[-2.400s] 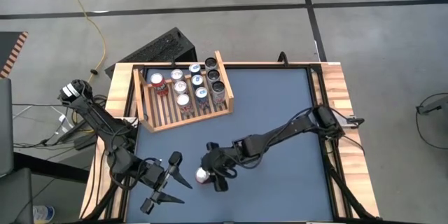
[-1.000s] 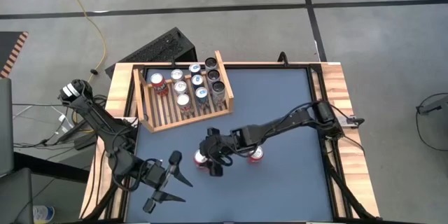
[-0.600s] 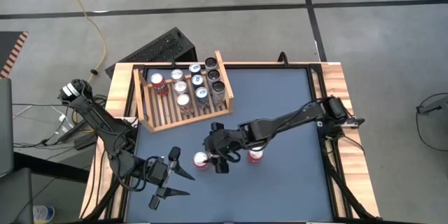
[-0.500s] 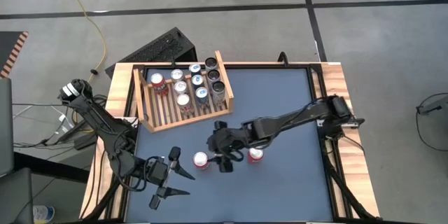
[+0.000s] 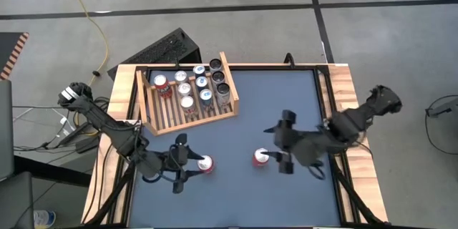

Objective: Place canned beverage on shelf
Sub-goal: Put the left red soda can on the shelf aligned with the other red soda can

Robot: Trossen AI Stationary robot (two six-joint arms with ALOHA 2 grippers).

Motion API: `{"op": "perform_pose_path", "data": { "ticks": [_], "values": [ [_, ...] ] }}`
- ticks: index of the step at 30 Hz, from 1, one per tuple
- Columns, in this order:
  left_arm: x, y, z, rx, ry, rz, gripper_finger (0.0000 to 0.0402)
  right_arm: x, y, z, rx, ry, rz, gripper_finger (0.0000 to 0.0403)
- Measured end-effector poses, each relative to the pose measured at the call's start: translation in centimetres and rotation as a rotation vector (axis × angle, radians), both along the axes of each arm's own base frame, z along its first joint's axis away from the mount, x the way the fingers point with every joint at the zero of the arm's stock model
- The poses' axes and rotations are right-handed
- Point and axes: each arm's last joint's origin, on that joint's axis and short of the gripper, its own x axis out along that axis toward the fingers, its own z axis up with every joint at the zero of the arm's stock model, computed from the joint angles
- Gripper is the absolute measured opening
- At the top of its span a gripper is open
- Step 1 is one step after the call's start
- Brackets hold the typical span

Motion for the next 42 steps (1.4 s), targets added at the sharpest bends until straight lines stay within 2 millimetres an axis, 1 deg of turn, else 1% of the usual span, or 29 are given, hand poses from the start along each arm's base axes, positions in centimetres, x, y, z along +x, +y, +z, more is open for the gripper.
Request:
{"op": "perform_pose_path", "data": {
  "ticks": [3,6,10,12,14,17,21,22,24,26,29,32,36,39,42],
  "values": [
    [0.1,0.0,0.0,0.076,0.007,-0.068,0.0196,-1.5,1.2,0.3,-0.021,-0.032,-0.016,0.0291],
    [0.3,-0.2,-0.5,0.133,0.022,-0.083,0.0196,-2.4,2.2,0.1,-0.047,-0.033,-0.009,0.0291],
    [0.8,-0.1,-1.1,0.142,0.056,-0.08,0.0196,-2.5,3.3,-0.8,-0.068,0.008,-0.002,0.0291],
    [1.1,0.1,-1.1,0.143,0.093,-0.116,0.0197,-2.4,3.6,-1.4,-0.075,0.032,-0.011,0.0291],
    [1.5,0.2,-0.7,0.119,0.112,-0.171,0.02,-2.3,3.7,-1.8,-0.083,0.058,-0.026,0.0291],
    [2.2,0.3,0.5,0.092,0.093,-0.183,0.021,-2.1,3.8,-2.5,-0.088,0.095,-0.052,0.0291],
    [2.4,0.1,1.4,0.14,0.082,-0.209,0.0232,-2.3,3.8,-2.7,-0.074,0.115,-0.063,0.0291],
    [2.6,0.1,1.4,0.145,0.081,-0.204,0.0237,-2.3,3.9,-2.7,-0.072,0.114,-0.063,0.0291],
    [2.6,0.0,0.9,0.157,0.119,-0.19,0.0248,-2.3,3.9,-2.7,-0.069,0.116,-0.06,0.0291],
    [3.1,-0.3,0.5,0.143,0.143,-0.178,0.0258,-2.5,4.0,-2.7,-0.066,0.117,-0.057,0.0291],
    [3.6,-0.5,-0.4,0.17,0.252,-0.164,0.0269,-2.6,4.1,-2.7,-0.065,0.118,-0.052,0.0291],
    [4.6,-0.4,-0.6,0.159,0.361,-0.105,0.0271,-2.6,4.1,-2.7,-0.061,0.117,-0.053,0.0291],
    [6.2,0.3,0.0,0.139,0.492,-0.022,0.0271,-2.6,4.1,-2.6,-0.059,0.117,-0.055,0.0291],
    [7.6,0.5,0.2,0.113,0.527,0.03,0.0271,-2.6,4.1,-2.6,-0.059,0.117,-0.055,0.0291],
    [8.7,1.0,-0.2,0.052,0.599,0.087,0.0271,-2.7,4.1,-2.6,-0.058,0.116,-0.056,0.0291]
  ]
}}
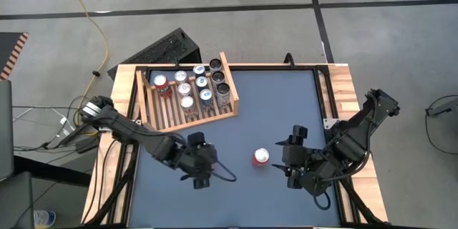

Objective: Place canned beverage on shelf
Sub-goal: Put the left red soda can on the shelf aligned with the other red soda can

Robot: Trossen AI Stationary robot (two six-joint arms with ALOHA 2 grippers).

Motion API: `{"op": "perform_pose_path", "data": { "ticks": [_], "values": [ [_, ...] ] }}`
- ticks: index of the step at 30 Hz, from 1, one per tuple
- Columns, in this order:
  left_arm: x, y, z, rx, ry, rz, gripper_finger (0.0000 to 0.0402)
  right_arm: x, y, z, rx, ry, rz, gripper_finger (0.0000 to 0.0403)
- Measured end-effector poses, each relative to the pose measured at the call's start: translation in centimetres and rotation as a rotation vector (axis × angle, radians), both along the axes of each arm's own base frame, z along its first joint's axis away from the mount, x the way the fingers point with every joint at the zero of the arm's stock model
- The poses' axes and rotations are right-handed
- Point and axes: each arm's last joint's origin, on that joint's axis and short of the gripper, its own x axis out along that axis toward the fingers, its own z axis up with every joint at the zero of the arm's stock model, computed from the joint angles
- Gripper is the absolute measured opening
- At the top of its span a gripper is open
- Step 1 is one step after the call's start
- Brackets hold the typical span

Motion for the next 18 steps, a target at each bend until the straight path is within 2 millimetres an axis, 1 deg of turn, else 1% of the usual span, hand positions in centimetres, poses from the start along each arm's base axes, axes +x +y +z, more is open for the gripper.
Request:
{"op": "perform_pose_path", "data": {
  "ticks": [3,5,7,10,18],
  "values": [
    [1.0,0.4,-0.8,-0.111,0.085,0.08,0.0271,0.0,0.0,0.0,0.0,0.0,0.0,0.0291],
    [1.4,0.8,-1.3,-0.175,0.147,0.134,0.0271,0.0,0.0,0.0,0.0,0.0,0.0,0.0291],
    [1.6,0.8,-1.8,-0.222,0.191,0.151,0.0271,0.0,0.0,0.0,0.0,0.0,0.0,0.0291],
    [1.4,1.1,-2.1,-0.233,0.241,0.177,0.0271,0.0,0.0,0.0,0.0,0.0,0.0,0.0291],
    [1.4,1.4,-2.2,-0.235,0.237,0.22,0.0271,0.0,0.0,0.0,-0.004,0.004,0.0,0.0291]
  ]
}}
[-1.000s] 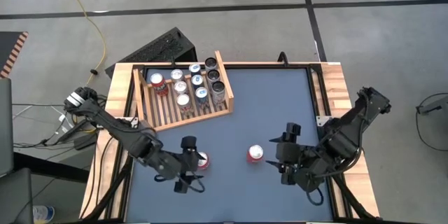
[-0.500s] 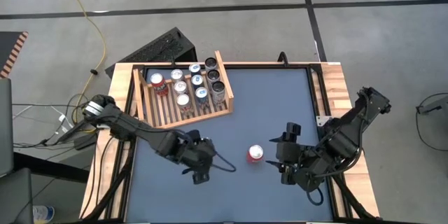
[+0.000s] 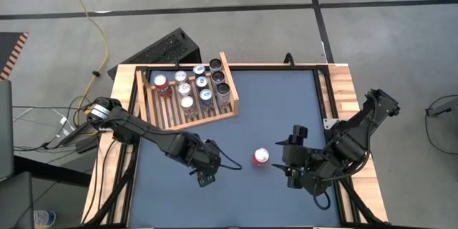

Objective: Place canned beverage on shelf
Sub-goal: Put the left red soda can on the shelf aligned with the other red soda can

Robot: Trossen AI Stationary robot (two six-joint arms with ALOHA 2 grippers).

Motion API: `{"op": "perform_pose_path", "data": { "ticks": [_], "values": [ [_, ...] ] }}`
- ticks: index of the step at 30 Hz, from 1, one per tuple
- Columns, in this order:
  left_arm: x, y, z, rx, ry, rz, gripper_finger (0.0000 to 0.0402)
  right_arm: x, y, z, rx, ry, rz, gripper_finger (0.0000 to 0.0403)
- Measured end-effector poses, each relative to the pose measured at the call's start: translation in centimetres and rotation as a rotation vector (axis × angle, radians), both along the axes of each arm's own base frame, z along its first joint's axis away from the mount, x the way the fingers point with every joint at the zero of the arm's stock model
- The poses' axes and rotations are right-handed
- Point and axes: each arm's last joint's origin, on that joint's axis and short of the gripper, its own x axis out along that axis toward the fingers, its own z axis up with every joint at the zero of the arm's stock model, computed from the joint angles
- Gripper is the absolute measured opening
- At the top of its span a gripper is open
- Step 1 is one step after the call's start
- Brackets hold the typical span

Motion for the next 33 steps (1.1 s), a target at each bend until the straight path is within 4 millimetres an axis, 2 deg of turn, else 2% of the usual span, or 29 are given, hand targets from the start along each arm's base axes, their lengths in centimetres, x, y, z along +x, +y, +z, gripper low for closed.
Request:
{"op": "perform_pose_path", "data": {
  "ticks": [6,33],
  "values": [
    [-0.27,0.38,-0.16,0.059,0.022,0.021,0.0271,-0.02,-0.02,-0.02,-0.002,0.003,0.001,0.0291],
    [-0.74,0.21,-0.15,0.037,0.068,0.027,0.0257,-0.03,-0.02,-0.03,-0.002,0.006,0.001,0.0291]
  ]
}}
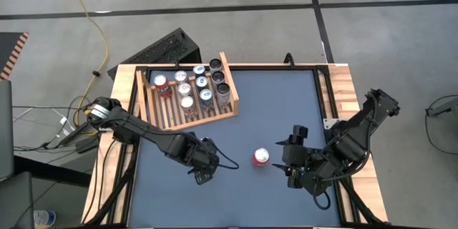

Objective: Place canned beverage on shelf
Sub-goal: Put the left red soda can on the shelf aligned with the other red soda can

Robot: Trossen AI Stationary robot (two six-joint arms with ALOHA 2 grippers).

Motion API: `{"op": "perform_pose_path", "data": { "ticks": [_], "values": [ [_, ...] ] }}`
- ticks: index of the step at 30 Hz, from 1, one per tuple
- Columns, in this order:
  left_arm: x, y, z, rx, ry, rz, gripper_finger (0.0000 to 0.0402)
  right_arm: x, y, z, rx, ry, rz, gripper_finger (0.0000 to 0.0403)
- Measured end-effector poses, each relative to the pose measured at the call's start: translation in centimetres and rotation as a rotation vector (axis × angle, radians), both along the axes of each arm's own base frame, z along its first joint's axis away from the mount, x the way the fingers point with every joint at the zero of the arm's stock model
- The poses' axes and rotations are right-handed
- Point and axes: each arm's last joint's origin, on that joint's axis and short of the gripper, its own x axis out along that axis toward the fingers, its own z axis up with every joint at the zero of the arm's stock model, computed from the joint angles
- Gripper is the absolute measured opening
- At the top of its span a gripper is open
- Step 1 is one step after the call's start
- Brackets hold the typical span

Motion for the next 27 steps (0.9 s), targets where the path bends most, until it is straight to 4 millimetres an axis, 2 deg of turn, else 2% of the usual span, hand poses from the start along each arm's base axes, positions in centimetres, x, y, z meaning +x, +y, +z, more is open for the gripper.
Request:
{"op": "perform_pose_path", "data": {
  "ticks": [8,15,22,27],
  "values": [
    [0.0,-0.2,-0.1,-0.044,0.012,-0.054,0.0257,0.0,0.0,0.0,0.001,0.0,0.0,0.0291],
    [0.4,-0.9,0.7,-0.2,0.0,-0.204,0.0256,0.0,0.0,0.0,0.001,0.001,0.0,0.0291],
    [0.6,-0.8,1.2,-0.152,-0.031,-0.221,0.0256,0.0,0.0,0.0,0.002,0.0,-0.001,0.0291],
    [0.1,-0.4,1.0,-0.075,0.014,-0.2,0.0256,0.0,0.0,0.0,0.001,0.0,-0.001,0.0291]
  ]
}}
